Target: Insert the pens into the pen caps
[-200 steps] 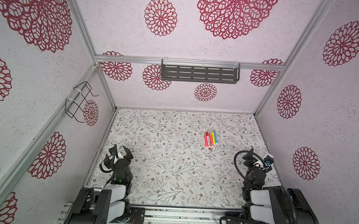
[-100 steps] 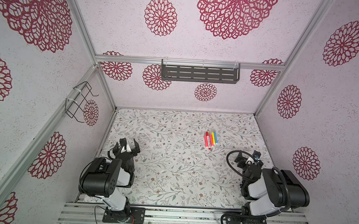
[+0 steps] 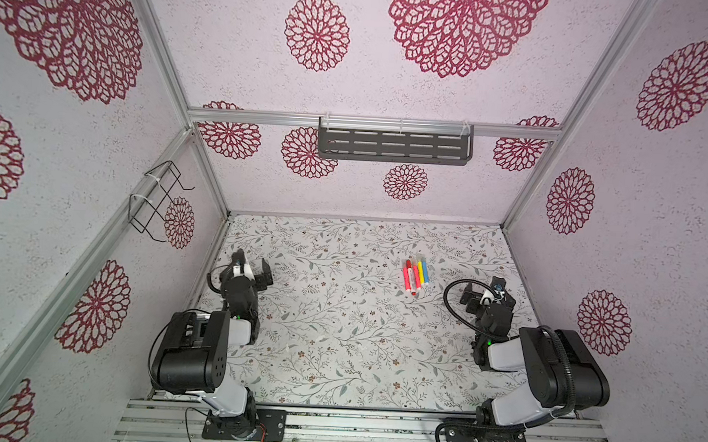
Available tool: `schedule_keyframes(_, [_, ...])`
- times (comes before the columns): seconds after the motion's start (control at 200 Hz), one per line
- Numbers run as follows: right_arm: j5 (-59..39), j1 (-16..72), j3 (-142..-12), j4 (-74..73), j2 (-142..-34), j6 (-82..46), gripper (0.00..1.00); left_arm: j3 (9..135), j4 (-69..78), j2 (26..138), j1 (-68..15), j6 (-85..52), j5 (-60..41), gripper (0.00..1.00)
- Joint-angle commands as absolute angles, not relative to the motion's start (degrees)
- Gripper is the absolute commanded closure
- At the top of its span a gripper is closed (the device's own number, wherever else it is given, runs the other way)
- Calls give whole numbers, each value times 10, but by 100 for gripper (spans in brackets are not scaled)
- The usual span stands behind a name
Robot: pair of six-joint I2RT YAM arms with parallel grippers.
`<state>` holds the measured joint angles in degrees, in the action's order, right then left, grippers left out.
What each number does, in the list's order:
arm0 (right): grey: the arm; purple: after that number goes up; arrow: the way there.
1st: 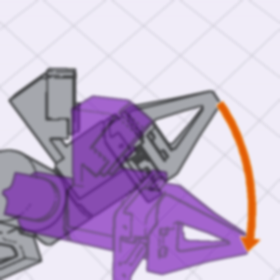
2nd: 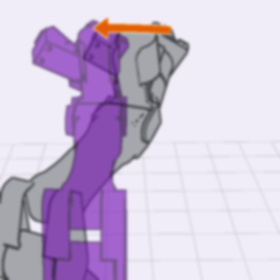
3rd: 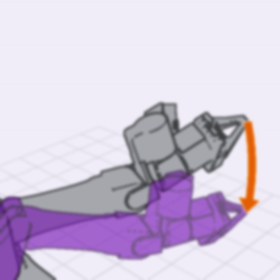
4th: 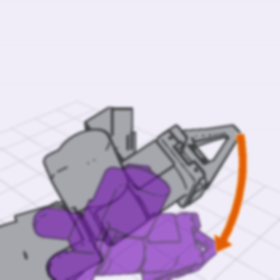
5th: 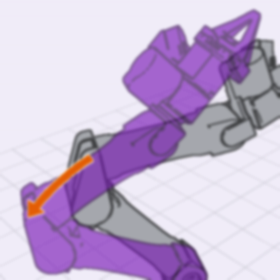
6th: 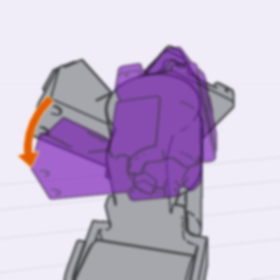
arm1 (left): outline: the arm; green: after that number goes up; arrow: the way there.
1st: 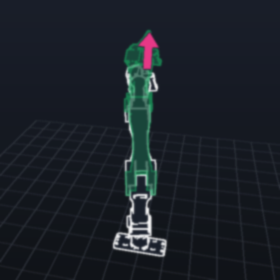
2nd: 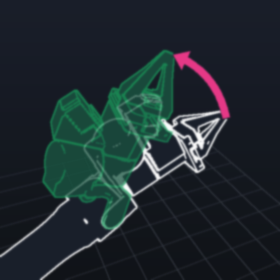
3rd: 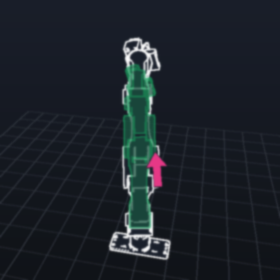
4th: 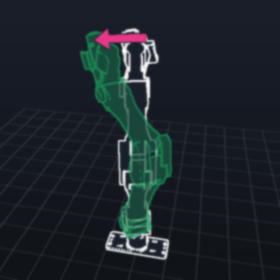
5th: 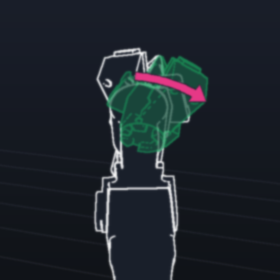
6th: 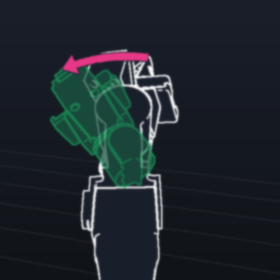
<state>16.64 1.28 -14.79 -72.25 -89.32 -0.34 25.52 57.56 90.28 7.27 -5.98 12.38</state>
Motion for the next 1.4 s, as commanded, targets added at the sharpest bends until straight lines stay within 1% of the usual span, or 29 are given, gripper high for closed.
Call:
schedule_keyframes(0.0, [154,16,-146,-688,-882,-26,1,250,489,894,77,-85,90,3])
schedule_keyframes(0.06, [157,16,-142,-695,-880,-29,1,250,487,892,77,-85,91,3])
schedule_keyframes(0.115, [200,17,-129,-720,-879,-42,1,247,496,893,76,-83,92,3])
schedule_keyframes(0.24, [224,18,-109,-753,-878,-47,1,246,496,891,75,-83,92,2])
schedule_keyframes(0.625, [224,23,-111,-752,-879,-40,1,243,500,889,73,-82,96,3])
schedule_keyframes(0.745, [194,28,-145,-690,-881,-22,1,243,500,889,74,-82,96,3])
schedule_keyframes(1.391, [185,29,-142,-696,-880,-21,1,244,499,890,73,-82,96,3])
